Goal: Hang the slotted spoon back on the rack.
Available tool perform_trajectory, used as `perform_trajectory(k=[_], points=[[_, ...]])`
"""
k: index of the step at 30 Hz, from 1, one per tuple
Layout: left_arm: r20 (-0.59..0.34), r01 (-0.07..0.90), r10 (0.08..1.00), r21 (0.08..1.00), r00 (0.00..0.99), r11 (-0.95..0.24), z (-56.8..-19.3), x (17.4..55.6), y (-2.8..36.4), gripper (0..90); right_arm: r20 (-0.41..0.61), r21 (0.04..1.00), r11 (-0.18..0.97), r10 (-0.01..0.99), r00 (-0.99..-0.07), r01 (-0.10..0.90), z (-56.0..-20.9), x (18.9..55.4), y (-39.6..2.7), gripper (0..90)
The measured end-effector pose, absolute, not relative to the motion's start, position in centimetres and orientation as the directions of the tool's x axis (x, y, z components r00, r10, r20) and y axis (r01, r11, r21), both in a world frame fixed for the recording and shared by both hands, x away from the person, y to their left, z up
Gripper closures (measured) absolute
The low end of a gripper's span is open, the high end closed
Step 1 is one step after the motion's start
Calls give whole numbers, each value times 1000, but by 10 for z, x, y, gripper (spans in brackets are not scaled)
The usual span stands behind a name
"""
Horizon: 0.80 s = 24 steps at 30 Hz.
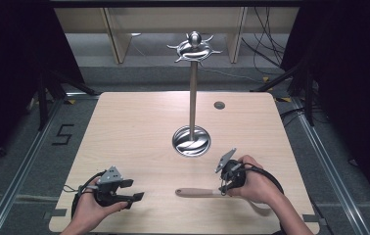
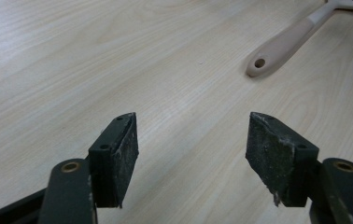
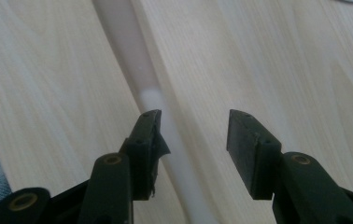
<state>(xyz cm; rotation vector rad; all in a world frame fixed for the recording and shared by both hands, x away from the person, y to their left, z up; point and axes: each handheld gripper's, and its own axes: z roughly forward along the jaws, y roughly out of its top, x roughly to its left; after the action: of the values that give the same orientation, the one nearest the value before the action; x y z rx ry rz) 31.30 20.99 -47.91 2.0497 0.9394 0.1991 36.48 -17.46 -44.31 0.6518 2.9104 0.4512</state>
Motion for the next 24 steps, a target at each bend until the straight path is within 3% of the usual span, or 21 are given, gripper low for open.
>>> perform_trajectory(k=[4, 5, 6, 10, 12, 13, 16, 20, 24], points=[[-187, 559, 688, 744, 701, -367, -477, 314, 215, 325, -59, 292, 898, 360, -931, 328, -440, 367, -166, 547], [-211, 566, 692, 753, 690, -335, -478, 314, 213, 325, -58, 277, 894, 382, -922, 353, -439, 366, -164, 547], [-200, 556, 688, 756, 698, -345, -478, 315, 214, 326, -67, 290, 910, 327, -943, 295, -440, 369, -163, 548], [-201, 571, 695, 741, 690, -353, -478, 317, 213, 329, -77, 246, 908, 367, -927, 339, -438, 367, -158, 555], [-208, 563, 682, 749, 701, -350, -480, 318, 212, 330, -99, 267, 931, 283, -954, 249, -439, 372, -156, 562], [-208, 563, 682, 749, 701, -350, -480, 318, 212, 330, -94, 241, 926, 322, -942, 292, -436, 370, -155, 565], [-209, 572, 680, 735, 703, -365, -480, 318, 214, 333, -110, 246, 940, 269, -957, 236, -434, 371, -149, 579], [-211, 573, 687, 740, 695, -353, -481, 319, 216, 337, -125, 213, 946, 276, -953, 245, -431, 368, -141, 596], [-211, 566, 686, 749, 697, -345, -479, 320, 217, 339, -130, 212, 965, 185, -974, 155, -431, 371, -131, 613]])
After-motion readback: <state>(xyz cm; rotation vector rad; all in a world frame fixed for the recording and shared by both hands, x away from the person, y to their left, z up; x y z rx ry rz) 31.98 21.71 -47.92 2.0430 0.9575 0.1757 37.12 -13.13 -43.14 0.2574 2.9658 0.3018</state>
